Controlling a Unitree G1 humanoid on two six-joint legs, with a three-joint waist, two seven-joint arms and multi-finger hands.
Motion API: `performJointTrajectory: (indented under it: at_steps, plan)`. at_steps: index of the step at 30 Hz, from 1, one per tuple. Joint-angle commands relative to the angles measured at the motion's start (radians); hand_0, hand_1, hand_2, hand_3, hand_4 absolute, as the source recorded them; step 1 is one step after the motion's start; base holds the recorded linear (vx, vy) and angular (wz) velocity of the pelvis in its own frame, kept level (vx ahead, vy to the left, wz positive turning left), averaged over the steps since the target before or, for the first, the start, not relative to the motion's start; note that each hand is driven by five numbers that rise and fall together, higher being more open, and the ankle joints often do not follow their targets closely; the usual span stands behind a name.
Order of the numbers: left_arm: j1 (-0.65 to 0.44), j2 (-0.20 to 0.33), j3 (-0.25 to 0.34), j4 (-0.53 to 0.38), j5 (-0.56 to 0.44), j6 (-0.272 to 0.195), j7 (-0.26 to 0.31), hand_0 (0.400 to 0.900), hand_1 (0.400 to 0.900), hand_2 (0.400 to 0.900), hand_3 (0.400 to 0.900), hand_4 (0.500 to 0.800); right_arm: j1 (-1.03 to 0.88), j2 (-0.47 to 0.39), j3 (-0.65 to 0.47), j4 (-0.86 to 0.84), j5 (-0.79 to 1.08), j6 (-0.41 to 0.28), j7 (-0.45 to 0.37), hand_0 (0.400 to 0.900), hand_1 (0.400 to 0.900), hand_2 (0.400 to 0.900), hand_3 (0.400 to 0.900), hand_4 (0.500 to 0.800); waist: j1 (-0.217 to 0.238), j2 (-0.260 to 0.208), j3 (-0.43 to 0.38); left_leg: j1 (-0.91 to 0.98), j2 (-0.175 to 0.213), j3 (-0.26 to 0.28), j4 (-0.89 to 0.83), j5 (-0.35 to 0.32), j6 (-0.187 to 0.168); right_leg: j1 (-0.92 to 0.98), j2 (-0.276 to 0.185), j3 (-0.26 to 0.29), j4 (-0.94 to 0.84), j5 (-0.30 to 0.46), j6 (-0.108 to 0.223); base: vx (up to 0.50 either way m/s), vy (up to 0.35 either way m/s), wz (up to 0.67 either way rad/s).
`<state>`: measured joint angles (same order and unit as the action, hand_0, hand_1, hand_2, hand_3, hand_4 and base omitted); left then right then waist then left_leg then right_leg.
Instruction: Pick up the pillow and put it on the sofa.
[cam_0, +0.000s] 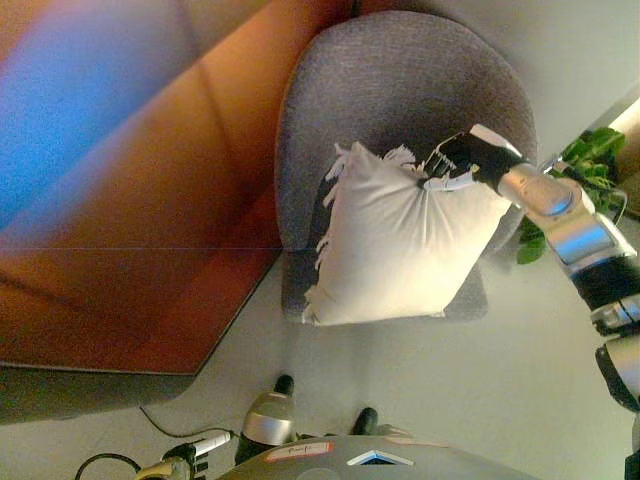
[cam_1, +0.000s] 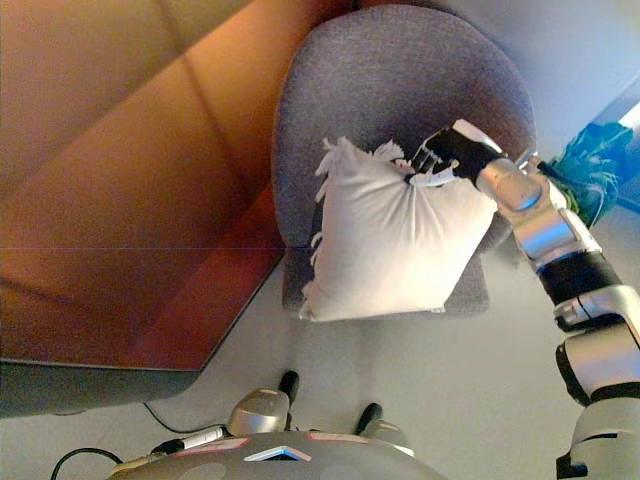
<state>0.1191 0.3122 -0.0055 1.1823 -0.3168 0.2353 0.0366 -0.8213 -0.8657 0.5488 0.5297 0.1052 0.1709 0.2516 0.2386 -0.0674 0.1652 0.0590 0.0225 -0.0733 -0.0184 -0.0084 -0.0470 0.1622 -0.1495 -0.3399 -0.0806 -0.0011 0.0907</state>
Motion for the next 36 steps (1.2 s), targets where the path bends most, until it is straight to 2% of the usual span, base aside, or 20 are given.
performJointTrajectory:
  at_steps: [1,8,10,13,16,18,19,20,22,27,33,34,36]
  plan:
    - [0.000,0.050,-0.072,0.061,0.013,0.009,0.036,0.900,0.900,0.900,0.900,0.800,-0.370,-0.071,0.051,0.091,0.059,-0.019,-0.058,0.400,0.400,0.400,0.400,0.500,0.060,-0.036,-0.080,0.020,0.030,0.057,-0.001,-0.003,-0.011,-0.037,-0.075,0.008,0.093,0.015,0.041,0.08,0.020,0.14]
    - [0.012,0.045,-0.093,0.071,0.011,0.004,0.053,0.900,0.900,0.900,0.900,0.800,-0.511,-0.011,0.157,0.369,-0.030,0.073,0.030,0.400,0.400,0.400,0.400,0.500,0.108,-0.048,-0.072,0.011,0.035,0.036,0.001,0.005,-0.019,-0.033,-0.077,-0.017,0.096,0.012,0.037,0.09,0.037,0.18]
    - [0.008,0.047,-0.111,0.068,0.001,-0.002,0.057,0.900,0.900,0.900,0.900,0.800,-0.541,0.019,0.179,0.481,-0.058,0.115,0.054,0.400,0.400,0.400,0.400,0.500,0.135,-0.049,-0.058,-0.012,0.039,0.018,0.012,0.010,-0.023,-0.047,-0.079,-0.028,0.106,0.008,0.033,0.02,0.018,0.27]
    - [-0.017,0.057,-0.132,0.065,-0.012,-0.029,0.041,0.900,0.900,0.900,0.900,0.800,-0.583,0.047,0.184,0.582,-0.039,0.153,0.043,0.400,0.400,0.400,0.400,0.500,0.167,-0.041,-0.011,-0.073,0.045,-0.014,0.032,0.017,-0.028,-0.097,-0.082,-0.047,0.131,0.000,0.025,-0.13,-0.018,0.28]
    - [-0.039,0.059,-0.153,0.053,-0.032,-0.053,0.019,0.900,0.900,0.900,0.900,0.800,-0.619,0.045,0.205,0.625,-0.035,0.174,0.020,0.400,0.400,0.400,0.400,0.500,0.195,-0.011,0.048,-0.133,0.047,-0.053,0.048,0.023,-0.032,-0.157,-0.089,-0.065,0.168,-0.014,0.016,-0.23,0.012,0.28]
    - [-0.042,0.056,-0.160,0.049,-0.035,-0.065,0.011,0.900,0.900,0.900,0.900,0.800,-0.638,0.039,0.215,0.643,-0.046,0.179,-0.030,0.400,0.400,0.400,0.400,0.500,0.206,0.006,0.074,-0.160,0.047,-0.071,0.056,0.029,-0.034,-0.183,-0.093,-0.075,0.189,-0.022,0.010,-0.14,0.048,0.23]
    - [-0.041,0.054,-0.161,0.050,-0.039,-0.074,0.011,0.900,0.900,0.900,0.900,0.800,-0.651,0.028,0.216,0.657,-0.072,0.196,-0.056,0.900,0.900,0.900,0.900,0.800,0.213,0.016,0.087,-0.177,0.046,-0.080,0.061,0.035,-0.037,-0.197,-0.096,-0.086,0.196,-0.025,0.008,-0.14,0.065,0.18]
    - [-0.032,0.047,-0.170,0.044,-0.045,-0.093,0.005,0.900,0.900,0.900,0.900,0.800,-0.674,0.015,0.230,0.691,-0.075,0.190,-0.055,0.900,0.900,0.900,0.900,0.800,0.223,0.036,0.105,-0.195,0.042,-0.095,0.059,0.044,-0.039,-0.213,-0.096,-0.094,0.199,-0.024,0.006,-0.15,0.068,0.19]
    - [-0.020,0.041,-0.168,0.042,-0.043,-0.100,0.002,0.900,0.900,0.900,0.900,0.800,-0.694,0.006,0.249,0.707,-0.075,0.191,-0.067,0.900,0.900,0.900,0.900,0.800,0.234,0.048,0.112,-0.190,0.048,-0.103,0.050,0.028,-0.048,-0.211,-0.088,-0.090,0.199,-0.049,0.013,-0.02,0.004,0.08]
    - [0.004,0.039,-0.157,0.039,-0.015,-0.107,-0.012,0.900,0.900,0.900,0.900,0.800,-0.712,-0.017,0.267,0.731,-0.099,0.182,-0.081,0.900,0.900,0.900,0.900,0.800,0.240,0.062,0.102,-0.188,0.042,-0.106,0.033,0.034,-0.052,-0.212,-0.095,-0.102,0.188,-0.044,0.022,0.01,0.040,0.00]
    - [0.015,0.030,-0.166,0.025,-0.012,-0.109,-0.016,0.900,0.900,0.900,0.900,0.800,-0.695,-0.029,0.259,0.730,-0.131,0.172,-0.090,0.900,0.900,0.900,0.900,0.800,0.222,0.068,0.074,-0.160,0.038,-0.086,0.020,0.032,-0.052,-0.192,-0.104,-0.093,0.176,-0.040,0.031,0.02,0.067,-0.12]
    - [0.014,0.030,-0.170,0.022,-0.015,-0.109,-0.017,0.900,0.900,0.900,0.900,0.800,-0.696,-0.034,0.258,0.728,-0.133,0.172,-0.095,0.900,0.900,0.900,0.900,0.800,0.218,0.069,0.074,-0.173,0.029,-0.083,0.024,0.053,-0.046,-0.199,-0.113,-0.103,0.172,-0.012,0.027,-0.07,0.080,-0.06]
    - [0.012,0.028,-0.176,0.022,-0.021,-0.107,-0.019,0.900,0.900,0.900,0.900,0.800,-0.695,-0.041,0.252,0.727,-0.138,0.169,-0.097,0.900,0.900,0.900,0.900,0.800,0.208,0.067,0.065,-0.165,0.029,-0.076,0.020,0.052,-0.045,-0.196,-0.114,-0.099,0.169,-0.010,0.030,-0.03,0.037,-0.07]
